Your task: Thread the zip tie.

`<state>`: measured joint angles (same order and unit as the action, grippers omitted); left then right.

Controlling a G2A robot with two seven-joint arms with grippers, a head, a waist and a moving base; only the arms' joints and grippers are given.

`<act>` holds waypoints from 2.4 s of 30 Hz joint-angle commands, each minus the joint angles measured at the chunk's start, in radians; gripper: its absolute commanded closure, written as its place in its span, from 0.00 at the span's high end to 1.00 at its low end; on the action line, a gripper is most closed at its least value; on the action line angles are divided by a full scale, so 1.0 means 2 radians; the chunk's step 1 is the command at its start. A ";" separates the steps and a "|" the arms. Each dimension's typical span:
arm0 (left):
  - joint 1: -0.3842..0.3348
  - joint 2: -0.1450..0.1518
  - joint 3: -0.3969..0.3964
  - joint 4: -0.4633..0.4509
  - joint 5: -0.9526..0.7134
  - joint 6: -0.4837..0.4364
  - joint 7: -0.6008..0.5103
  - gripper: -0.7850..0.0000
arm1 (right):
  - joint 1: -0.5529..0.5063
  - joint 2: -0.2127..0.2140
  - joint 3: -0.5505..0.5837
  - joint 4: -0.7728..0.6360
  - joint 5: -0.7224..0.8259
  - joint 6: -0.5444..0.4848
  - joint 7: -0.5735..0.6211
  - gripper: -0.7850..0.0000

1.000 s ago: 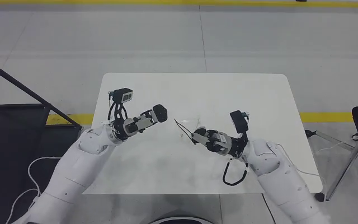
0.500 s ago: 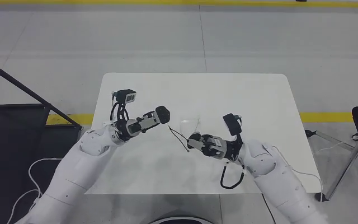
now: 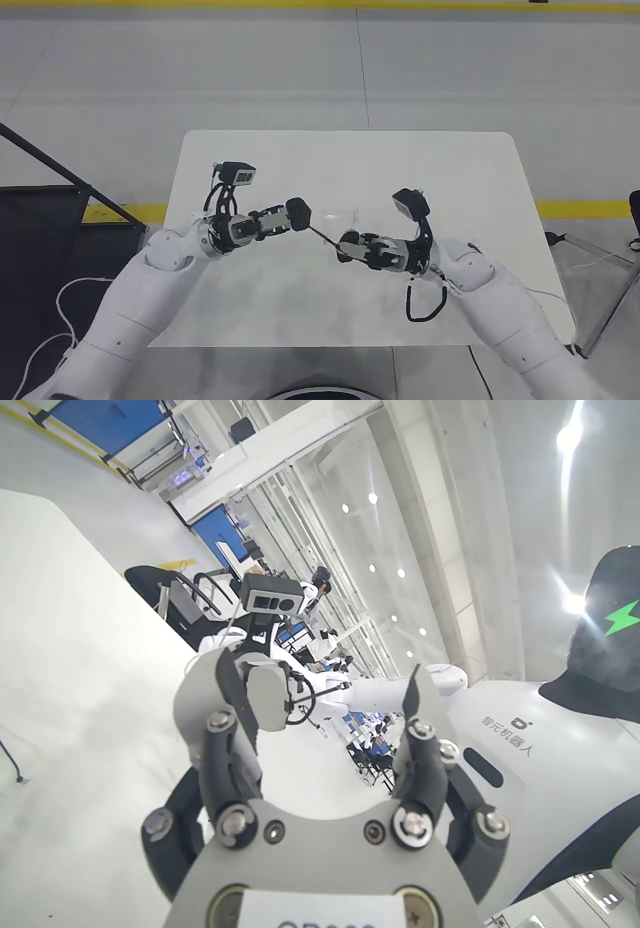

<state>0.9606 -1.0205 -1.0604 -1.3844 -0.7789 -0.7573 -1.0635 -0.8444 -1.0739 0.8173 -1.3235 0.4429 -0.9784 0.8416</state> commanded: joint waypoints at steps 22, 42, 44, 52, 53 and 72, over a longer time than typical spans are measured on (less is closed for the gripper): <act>0.000 -0.008 -0.003 0.002 -0.012 0.012 -0.012 0.24 | 0.025 0.012 -0.035 0.012 0.022 -0.004 -0.004 0.00; 0.002 -0.013 -0.008 0.000 -0.007 0.017 -0.017 0.11 | 0.032 0.017 -0.046 0.017 0.032 -0.008 -0.008 0.00; 0.002 -0.013 -0.008 0.000 -0.005 0.018 -0.017 0.08 | 0.032 0.017 -0.047 0.016 0.032 -0.008 -0.008 0.00; 0.002 -0.014 -0.009 0.000 0.001 0.015 -0.015 0.00 | 0.030 0.019 -0.045 0.008 0.039 -0.017 -0.017 0.00; 0.003 -0.014 -0.009 0.000 0.002 0.015 -0.015 0.00 | 0.028 0.020 -0.043 0.004 0.043 -0.017 -0.017 0.00; 0.004 -0.015 -0.012 0.001 0.021 0.003 -0.003 0.00 | -0.022 0.050 0.002 -0.086 0.146 -0.017 -0.017 0.00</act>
<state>0.9694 -1.0514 -1.0848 -1.3814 -0.7365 -0.7504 -1.0698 -0.8874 -0.9760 0.8199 -1.4911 0.7283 -1.0123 0.8081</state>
